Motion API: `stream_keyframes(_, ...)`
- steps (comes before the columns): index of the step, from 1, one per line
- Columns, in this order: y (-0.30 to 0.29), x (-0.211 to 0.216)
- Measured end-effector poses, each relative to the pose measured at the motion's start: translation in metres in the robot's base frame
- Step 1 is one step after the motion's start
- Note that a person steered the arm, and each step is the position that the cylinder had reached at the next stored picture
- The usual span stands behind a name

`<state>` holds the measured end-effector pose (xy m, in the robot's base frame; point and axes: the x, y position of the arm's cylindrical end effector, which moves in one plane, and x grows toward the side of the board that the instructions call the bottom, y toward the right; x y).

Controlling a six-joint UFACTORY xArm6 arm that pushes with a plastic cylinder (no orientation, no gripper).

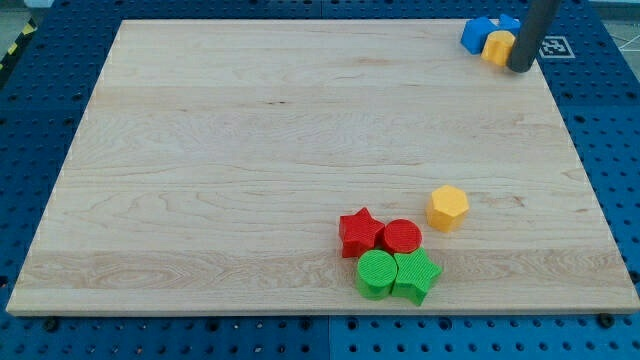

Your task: Slide yellow hexagon towards center

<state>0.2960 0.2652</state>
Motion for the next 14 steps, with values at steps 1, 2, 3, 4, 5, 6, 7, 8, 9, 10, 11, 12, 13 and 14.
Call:
stream_keyframes(1, 0.0, 0.021)
stream_keyframes(2, -0.019, 0.047)
stream_keyframes(3, -0.047, 0.074)
stream_keyframes(4, -0.043, 0.142)
stream_keyframes(5, -0.045, 0.208)
stream_keyframes(6, -0.042, 0.258)
stream_keyframes(7, -0.033, 0.288)
stream_keyframes(8, -0.06, 0.306)
stream_keyframes(9, -0.085, 0.302)
stream_keyframes(10, -0.104, 0.28)
stream_keyframes(11, -0.121, 0.252)
stream_keyframes(12, -0.133, 0.221)
stream_keyframes(13, -0.139, 0.187)
stream_keyframes(14, -0.14, 0.188)
